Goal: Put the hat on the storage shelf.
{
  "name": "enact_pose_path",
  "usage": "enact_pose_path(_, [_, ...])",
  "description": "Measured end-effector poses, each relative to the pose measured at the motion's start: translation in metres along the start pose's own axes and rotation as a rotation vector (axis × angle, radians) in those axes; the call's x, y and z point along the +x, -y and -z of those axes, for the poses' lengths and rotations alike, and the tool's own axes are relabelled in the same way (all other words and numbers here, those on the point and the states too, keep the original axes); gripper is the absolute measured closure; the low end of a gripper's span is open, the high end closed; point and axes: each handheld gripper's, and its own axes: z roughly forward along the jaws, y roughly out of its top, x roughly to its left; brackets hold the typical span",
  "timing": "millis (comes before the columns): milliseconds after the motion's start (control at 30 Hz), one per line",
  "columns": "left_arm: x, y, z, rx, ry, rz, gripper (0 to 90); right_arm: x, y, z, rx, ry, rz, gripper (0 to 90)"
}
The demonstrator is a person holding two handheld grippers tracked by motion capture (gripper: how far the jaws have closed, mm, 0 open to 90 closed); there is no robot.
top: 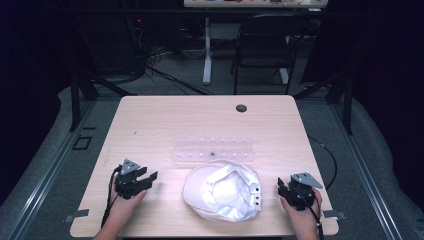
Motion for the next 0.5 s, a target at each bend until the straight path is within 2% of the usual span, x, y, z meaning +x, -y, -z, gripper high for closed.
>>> enact_pose_path(100, [0.0,0.0004,-0.0002,-0.003,-0.006,0.006,48.3,0.0001,0.0,0.0003,0.013,-0.009,-0.011,50.8])
enact_pose_path(167, [-0.0014,0.0004,-0.0004,0.002,-0.016,-0.009,47.6,0.001,0.0007,0.0004,0.02,-0.012,0.004,50.6])
enact_pose_path(467, [-0.0038,-0.0005,0.0,0.001,-0.036,-0.025,46.6,0.0049,0.0013,0.0028,0.048,-0.034,0.018,48.1])
enact_pose_path(500, [-0.0034,-0.0004,-0.0002,0.005,-0.05,-0.026,46.6,0.006,0.0014,0.0023,0.059,-0.031,0.022,47.4])
